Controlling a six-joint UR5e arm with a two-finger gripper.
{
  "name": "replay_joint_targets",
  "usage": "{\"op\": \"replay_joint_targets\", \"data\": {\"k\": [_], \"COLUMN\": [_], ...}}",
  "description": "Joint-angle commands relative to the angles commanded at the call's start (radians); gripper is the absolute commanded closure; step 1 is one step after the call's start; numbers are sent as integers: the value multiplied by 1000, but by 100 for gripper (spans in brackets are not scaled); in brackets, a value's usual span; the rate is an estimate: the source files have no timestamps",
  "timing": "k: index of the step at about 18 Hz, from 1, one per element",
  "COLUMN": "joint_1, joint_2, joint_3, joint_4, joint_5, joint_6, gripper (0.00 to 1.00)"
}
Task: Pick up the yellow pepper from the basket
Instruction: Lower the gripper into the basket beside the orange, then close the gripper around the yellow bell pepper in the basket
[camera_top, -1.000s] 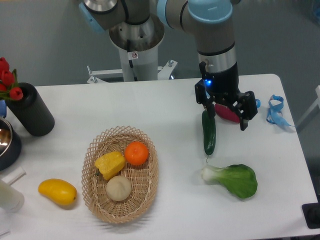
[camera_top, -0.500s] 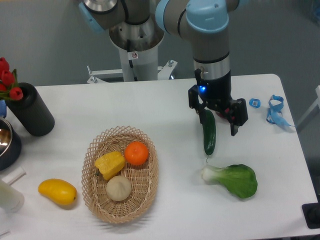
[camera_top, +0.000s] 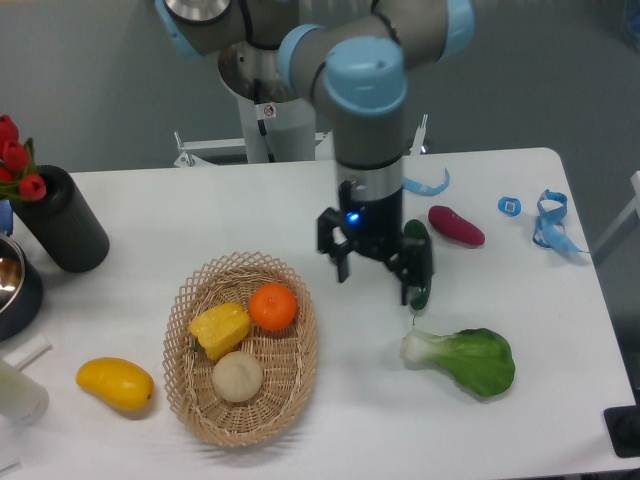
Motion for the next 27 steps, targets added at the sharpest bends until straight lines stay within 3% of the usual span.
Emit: {"op": "replay_joint_targets", "data": {"k": [4, 8, 14, 27], "joint_1": [-71, -120, -140, -178], "joint_2": [0, -14, -51, -123], "joint_3": [-63, -72, -110, -124], "joint_4": [0, 2, 0, 41], "joint_5": [0, -2, 3, -69], "joint_6": [-9, 3, 224, 124], "gripper": [0, 0, 0, 0]}}
